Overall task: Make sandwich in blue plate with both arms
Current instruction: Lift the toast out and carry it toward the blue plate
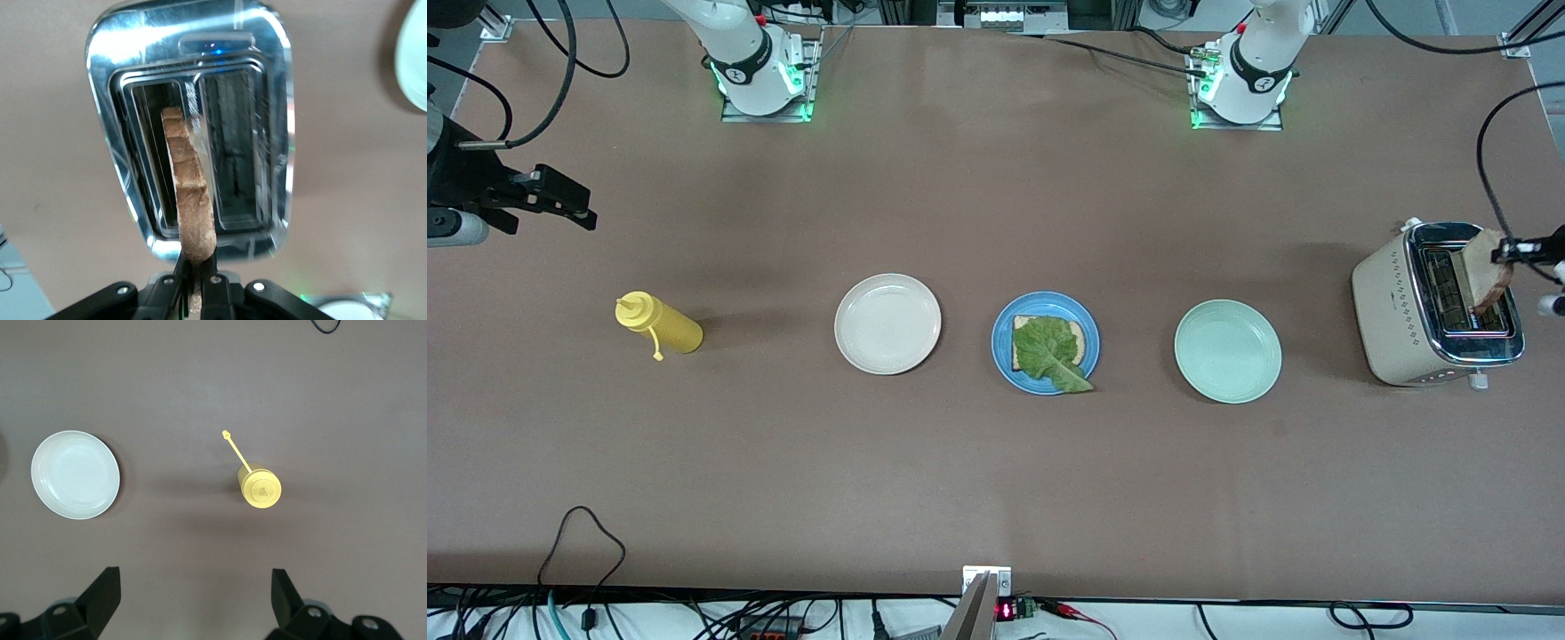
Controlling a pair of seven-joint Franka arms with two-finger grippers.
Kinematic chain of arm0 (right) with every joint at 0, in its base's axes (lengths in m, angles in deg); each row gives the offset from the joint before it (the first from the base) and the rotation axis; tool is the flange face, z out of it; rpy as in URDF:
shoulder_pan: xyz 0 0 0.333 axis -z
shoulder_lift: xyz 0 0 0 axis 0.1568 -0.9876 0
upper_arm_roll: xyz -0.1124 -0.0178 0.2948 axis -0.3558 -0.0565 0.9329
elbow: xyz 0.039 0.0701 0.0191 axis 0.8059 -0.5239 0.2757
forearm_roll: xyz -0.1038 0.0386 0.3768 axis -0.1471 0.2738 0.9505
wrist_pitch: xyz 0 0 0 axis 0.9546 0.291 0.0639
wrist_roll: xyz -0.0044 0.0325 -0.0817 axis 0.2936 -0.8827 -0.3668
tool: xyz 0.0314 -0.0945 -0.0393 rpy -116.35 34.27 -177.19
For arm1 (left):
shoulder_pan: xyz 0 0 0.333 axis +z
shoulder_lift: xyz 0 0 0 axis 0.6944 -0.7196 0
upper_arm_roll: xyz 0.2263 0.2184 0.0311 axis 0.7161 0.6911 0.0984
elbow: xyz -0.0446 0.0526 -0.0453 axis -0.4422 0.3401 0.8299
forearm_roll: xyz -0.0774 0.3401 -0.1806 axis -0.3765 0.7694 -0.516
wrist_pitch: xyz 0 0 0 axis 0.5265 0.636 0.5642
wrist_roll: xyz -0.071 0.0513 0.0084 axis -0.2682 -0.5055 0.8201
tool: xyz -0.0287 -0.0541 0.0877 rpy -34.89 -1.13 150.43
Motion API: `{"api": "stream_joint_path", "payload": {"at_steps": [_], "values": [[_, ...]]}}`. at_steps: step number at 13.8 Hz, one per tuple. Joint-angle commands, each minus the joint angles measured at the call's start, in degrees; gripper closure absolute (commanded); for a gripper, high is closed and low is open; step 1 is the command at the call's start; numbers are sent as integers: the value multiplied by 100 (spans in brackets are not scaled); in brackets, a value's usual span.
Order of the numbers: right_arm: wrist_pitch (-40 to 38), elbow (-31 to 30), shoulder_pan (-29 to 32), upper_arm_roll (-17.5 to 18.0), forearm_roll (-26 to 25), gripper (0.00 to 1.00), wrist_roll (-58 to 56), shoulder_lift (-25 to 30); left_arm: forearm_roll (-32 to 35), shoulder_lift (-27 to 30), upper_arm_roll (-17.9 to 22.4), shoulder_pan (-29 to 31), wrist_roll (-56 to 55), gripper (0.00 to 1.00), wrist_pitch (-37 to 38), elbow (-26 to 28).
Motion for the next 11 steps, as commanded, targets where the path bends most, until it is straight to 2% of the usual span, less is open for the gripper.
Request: {"api": "stream_joint_path", "payload": {"at_steps": [1,3,5,8,9,11], "values": [[-36,-4,-49,-71,14,0,116,122,-22,122,-182,7,104,99,1004,-776],[164,-136,-66,-71,14,0,143,219,-109,131,-568,16,104,99,1391,-1067],[629,-451,-58,-71,-12,0,335,412,-119,131,-1338,7,95,97,1621,-1121],[763,-322,-49,-80,-38,0,230,352,-389,-79,-2324,-63,25,93,1640,-1121],[720,-243,-66,-71,-4,0,318,308,-679,-245,-2527,-98,-10,95,1605,-1121],[789,-216,-49,-71,-12,0,563,247,-1415,-641,-2574,-422,-185,96,1325,-1121]]}}
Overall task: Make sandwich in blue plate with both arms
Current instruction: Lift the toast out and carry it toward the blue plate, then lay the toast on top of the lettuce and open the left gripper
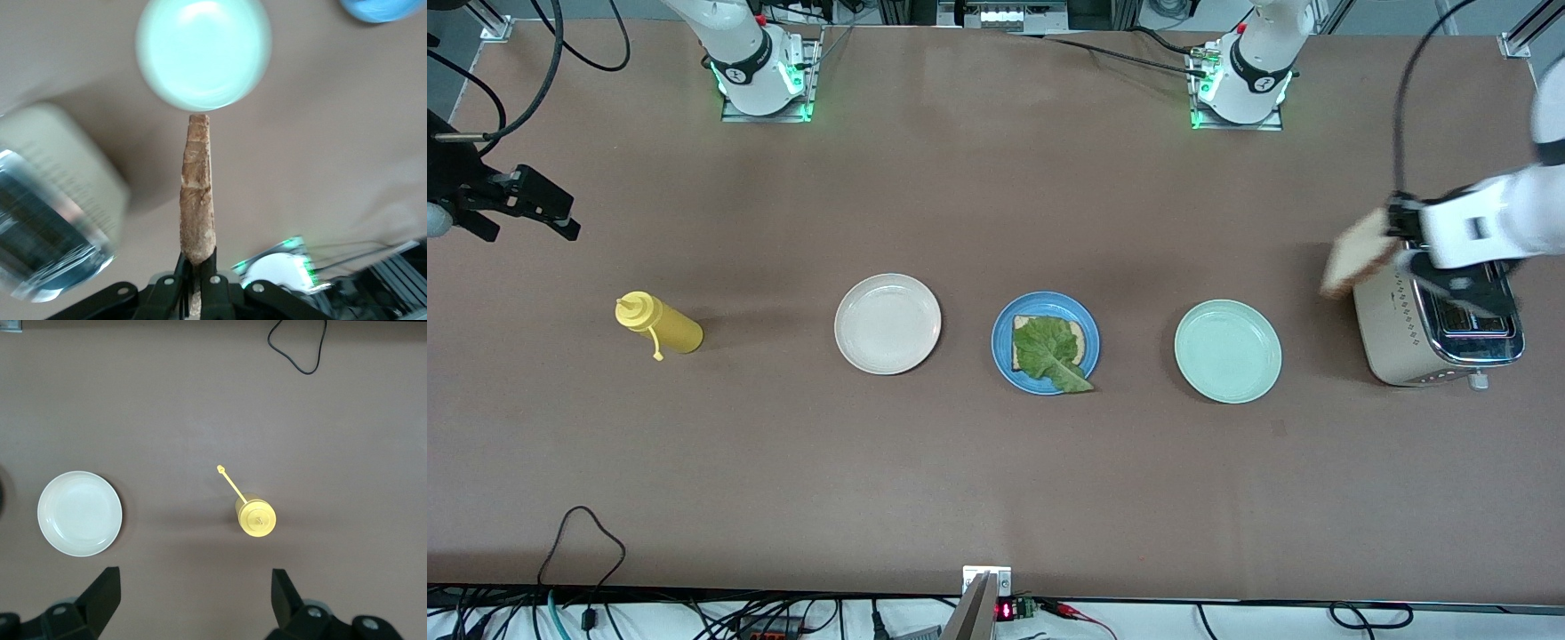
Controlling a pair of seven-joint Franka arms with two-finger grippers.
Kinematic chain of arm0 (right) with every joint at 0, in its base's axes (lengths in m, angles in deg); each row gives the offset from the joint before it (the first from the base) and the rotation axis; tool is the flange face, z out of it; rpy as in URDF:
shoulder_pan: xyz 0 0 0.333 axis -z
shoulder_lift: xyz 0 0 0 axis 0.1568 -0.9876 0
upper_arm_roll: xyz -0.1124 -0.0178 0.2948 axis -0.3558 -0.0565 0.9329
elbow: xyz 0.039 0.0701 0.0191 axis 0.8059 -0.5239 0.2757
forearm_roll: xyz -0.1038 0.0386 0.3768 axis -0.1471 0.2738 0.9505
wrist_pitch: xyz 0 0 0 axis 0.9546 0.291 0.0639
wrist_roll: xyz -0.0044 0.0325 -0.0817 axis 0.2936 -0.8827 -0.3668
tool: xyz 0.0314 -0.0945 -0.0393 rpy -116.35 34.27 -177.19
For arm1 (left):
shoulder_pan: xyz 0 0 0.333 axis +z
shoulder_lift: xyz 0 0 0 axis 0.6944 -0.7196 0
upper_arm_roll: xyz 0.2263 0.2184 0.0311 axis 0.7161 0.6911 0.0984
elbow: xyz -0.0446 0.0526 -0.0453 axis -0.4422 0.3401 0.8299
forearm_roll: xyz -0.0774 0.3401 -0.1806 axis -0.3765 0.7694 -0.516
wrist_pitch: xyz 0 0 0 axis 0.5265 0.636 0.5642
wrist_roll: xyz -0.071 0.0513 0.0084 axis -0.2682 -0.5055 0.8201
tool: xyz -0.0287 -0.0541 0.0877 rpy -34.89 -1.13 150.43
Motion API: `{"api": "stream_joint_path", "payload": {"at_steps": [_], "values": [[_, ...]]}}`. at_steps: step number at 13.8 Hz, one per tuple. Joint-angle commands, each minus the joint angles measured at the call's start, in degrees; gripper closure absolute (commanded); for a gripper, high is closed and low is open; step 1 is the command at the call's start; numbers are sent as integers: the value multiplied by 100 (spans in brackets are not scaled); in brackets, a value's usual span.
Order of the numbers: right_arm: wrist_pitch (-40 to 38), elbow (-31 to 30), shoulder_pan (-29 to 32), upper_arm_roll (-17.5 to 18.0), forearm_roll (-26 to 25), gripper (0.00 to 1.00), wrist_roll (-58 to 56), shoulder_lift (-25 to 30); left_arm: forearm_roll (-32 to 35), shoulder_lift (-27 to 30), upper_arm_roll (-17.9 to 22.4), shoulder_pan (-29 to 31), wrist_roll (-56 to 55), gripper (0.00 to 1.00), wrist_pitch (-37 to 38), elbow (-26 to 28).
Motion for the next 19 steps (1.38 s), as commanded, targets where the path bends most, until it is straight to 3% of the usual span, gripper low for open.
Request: {"api": "stream_joint_path", "payload": {"at_steps": [1,6,12,14,17,19], "values": [[93,-3,-39,-22,6,0,334,8,-938,-678,-61,-267,-299,97,-430,-188],[119,-21,-30,-31,15,0,256,25,-2661,-1356,-61,-1058,-1205,99,-2152,-109],[146,-3,32,-75,85,0,89,-1,-3868,-2288,-70,-1612,-1041,100,-3972,39],[137,-3,32,-75,85,0,71,-10,-4078,-2367,-70,-1569,-262,100,-4326,425],[137,-12,41,-84,146,0,88,-10,-5386,-2350,-70,-1525,1021,100,-4853,1224],[137,-12,41,-119,243,0,89,-10,-5661,-2376,-53,-1490,1638,100,-4915,1446]]}}
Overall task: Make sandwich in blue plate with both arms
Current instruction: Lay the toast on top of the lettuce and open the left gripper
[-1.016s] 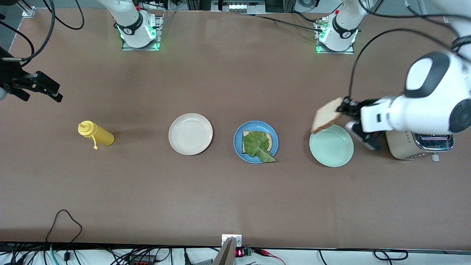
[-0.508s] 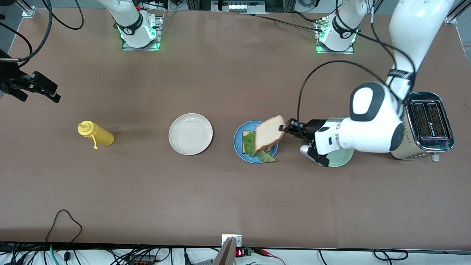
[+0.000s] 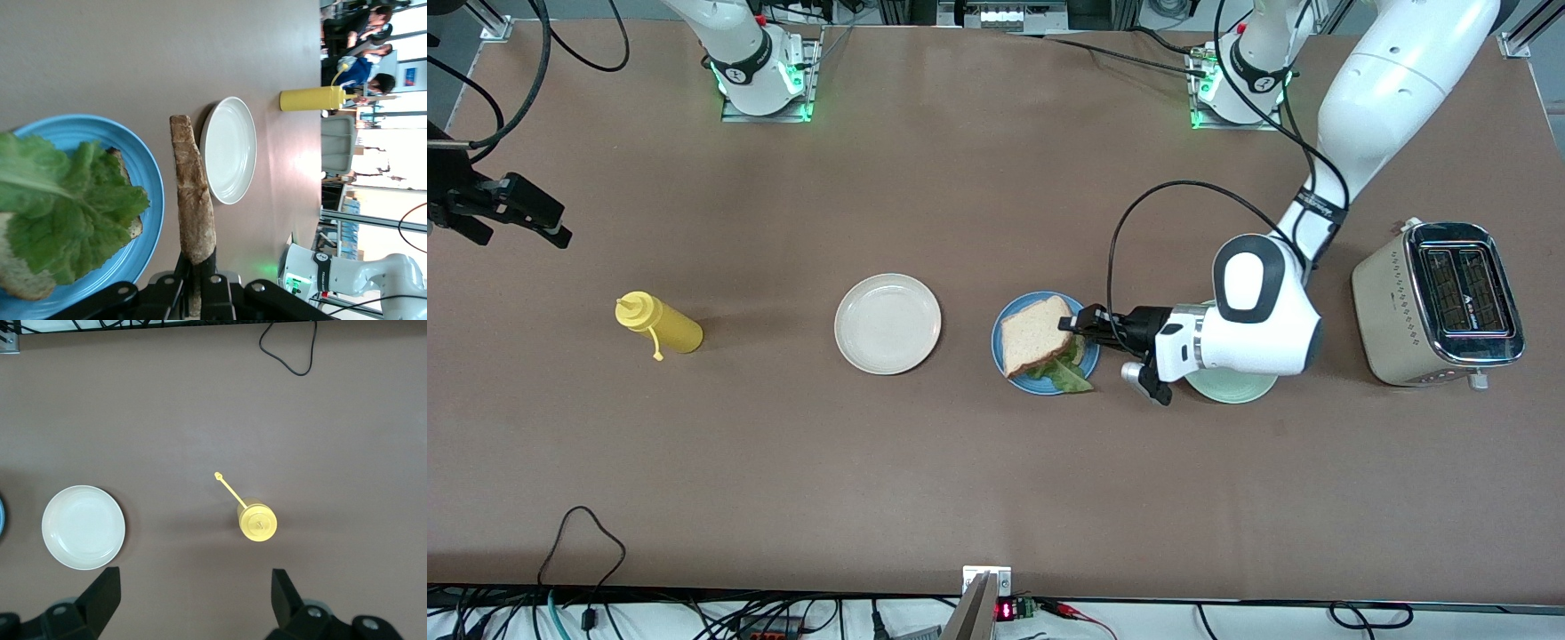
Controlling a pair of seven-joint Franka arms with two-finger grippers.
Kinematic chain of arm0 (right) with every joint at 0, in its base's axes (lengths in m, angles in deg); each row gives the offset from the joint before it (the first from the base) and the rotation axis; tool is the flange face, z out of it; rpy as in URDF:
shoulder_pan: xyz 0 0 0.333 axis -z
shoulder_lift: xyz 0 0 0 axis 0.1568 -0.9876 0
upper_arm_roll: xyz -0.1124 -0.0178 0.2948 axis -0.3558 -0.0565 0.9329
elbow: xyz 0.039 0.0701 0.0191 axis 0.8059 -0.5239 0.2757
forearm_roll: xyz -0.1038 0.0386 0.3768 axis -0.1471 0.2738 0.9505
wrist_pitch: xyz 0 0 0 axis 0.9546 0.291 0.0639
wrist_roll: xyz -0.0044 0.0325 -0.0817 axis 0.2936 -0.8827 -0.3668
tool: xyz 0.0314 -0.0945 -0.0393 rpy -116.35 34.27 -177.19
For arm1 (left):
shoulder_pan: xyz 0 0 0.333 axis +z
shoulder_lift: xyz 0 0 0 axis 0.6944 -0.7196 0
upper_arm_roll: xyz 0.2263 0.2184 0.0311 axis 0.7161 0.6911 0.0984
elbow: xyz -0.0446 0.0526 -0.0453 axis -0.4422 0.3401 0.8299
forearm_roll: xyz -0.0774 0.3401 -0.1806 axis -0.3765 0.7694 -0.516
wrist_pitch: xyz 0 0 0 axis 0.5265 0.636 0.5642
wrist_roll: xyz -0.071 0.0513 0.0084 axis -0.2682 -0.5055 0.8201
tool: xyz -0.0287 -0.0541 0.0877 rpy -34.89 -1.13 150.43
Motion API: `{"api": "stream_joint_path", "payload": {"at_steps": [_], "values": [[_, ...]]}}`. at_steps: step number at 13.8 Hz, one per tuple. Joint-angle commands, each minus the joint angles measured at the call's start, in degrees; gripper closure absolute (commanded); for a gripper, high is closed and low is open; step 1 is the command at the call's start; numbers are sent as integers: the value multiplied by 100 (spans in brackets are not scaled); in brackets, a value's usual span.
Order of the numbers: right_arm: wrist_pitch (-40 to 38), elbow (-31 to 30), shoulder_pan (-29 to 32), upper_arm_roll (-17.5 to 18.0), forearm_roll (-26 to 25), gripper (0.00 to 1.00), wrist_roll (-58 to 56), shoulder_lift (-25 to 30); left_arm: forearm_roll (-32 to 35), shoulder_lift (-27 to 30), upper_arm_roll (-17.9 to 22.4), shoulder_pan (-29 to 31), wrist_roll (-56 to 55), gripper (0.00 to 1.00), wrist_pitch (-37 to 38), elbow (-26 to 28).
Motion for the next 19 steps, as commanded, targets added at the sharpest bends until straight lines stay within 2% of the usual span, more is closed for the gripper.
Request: {"api": "stream_joint_path", "payload": {"at_steps": [1,4,5,6,7,9,10,13,17,19], "values": [[31,-10,36,-42,142,0,-63,17,-333,89,-3,130,852,100,-219,372],[22,-10,27,-42,142,0,-63,17,-333,-289,6,95,1592,98,-773,434],[22,-19,27,-42,151,0,-63,17,-333,-298,15,87,1602,88,-783,434],[31,-10,27,-42,142,0,-81,17,-333,-298,33,60,1585,55,-783,434],[31,-10,19,-42,142,0,-81,17,-325,-298,41,60,1628,1,-800,443],[31,-19,10,-42,142,0,-81,17,-193,-132,111,104,1681,0,-818,486],[31,-19,10,-42,142,0,-81,17,103,-53,147,104,1681,0,-818,539],[22,-19,10,-42,142,0,-81,17,1605,359,234,148,1594,0,-757,548],[31,-19,1,-42,142,0,-54,17,2406,991,708,148,1314,0,383,478],[31,-19,1,-42,142,0,-54,26,3195,1396,1007,148,840,0,1060,425]]}}
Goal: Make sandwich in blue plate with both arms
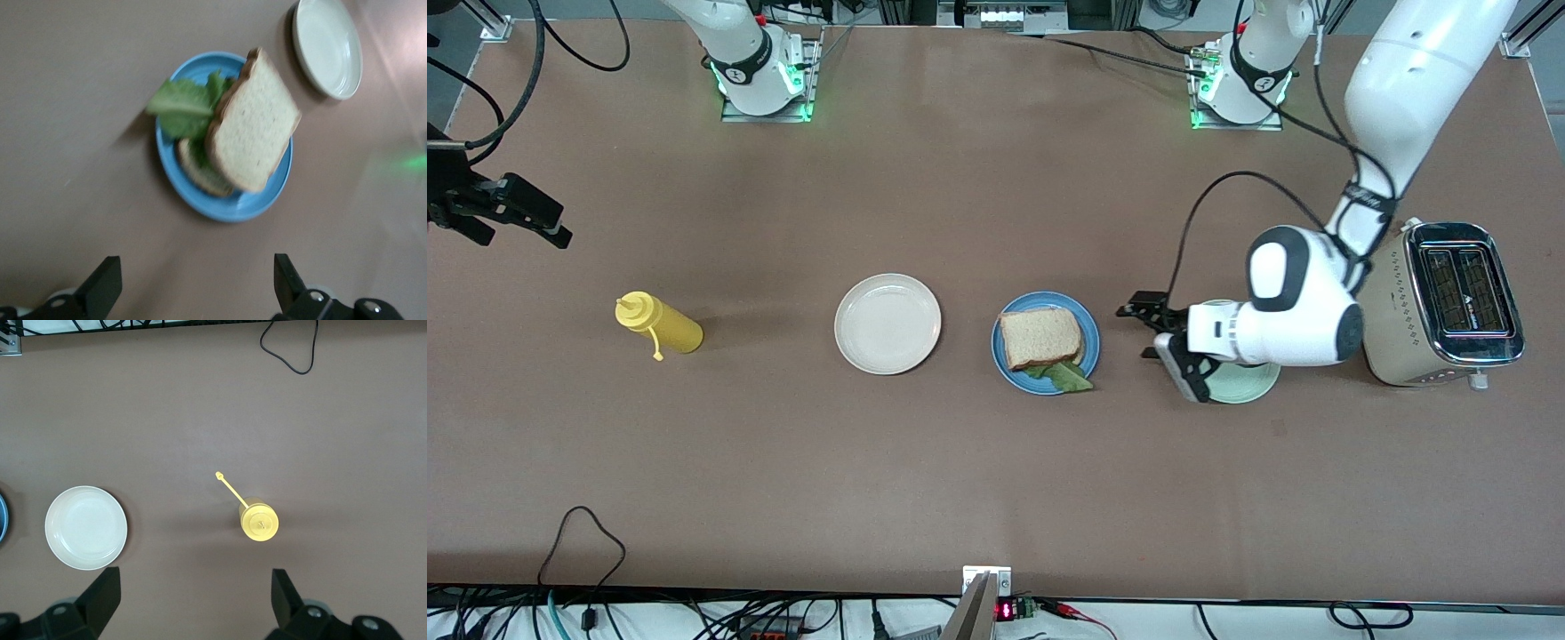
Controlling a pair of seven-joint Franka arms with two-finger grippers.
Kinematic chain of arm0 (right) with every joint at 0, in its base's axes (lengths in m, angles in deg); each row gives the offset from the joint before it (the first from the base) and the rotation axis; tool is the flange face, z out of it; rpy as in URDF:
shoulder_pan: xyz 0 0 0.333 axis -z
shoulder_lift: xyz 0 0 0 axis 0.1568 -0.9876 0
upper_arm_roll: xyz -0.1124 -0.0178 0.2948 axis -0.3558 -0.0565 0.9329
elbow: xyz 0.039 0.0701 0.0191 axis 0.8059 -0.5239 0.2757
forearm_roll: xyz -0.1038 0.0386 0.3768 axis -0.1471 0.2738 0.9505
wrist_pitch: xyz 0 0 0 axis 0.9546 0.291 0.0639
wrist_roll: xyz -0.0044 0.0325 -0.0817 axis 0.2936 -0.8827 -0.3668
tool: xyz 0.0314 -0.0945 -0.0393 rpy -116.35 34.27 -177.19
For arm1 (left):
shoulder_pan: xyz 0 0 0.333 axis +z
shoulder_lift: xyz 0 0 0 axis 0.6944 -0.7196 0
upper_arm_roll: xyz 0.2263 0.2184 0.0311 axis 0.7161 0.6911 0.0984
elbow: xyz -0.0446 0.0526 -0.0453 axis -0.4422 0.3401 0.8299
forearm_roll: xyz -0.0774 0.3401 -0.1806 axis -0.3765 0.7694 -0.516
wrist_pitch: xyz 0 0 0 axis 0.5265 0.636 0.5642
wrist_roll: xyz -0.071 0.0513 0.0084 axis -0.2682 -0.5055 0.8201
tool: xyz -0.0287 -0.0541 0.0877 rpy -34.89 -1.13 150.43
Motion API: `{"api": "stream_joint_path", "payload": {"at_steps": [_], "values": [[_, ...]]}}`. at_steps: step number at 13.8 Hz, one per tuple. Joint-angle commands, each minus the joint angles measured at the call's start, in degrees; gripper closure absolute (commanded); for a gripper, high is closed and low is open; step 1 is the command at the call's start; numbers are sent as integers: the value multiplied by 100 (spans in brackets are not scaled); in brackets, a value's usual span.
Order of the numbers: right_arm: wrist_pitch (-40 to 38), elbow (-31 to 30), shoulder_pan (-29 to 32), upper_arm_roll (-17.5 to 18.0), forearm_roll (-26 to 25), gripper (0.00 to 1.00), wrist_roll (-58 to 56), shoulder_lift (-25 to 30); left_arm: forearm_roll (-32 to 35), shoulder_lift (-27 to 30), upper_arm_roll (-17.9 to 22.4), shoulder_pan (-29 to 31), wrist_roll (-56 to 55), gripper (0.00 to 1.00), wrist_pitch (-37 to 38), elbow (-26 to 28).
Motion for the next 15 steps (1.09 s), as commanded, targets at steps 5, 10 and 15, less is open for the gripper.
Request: {"api": "stream_joint_path", "payload": {"at_steps": [5,10,15], "values": [[22,-14,4,-2,101,0,-34,30,2494,1253,301,-27,-2150,0,1501,19],[22,-14,-22,-2,101,0,-25,38,3587,1703,151,-221,-4165,0,3705,-1611],[40,-14,-75,41,110,0,-78,38,2782,2632,764,-430,-4307,0,3902,-1793]]}}
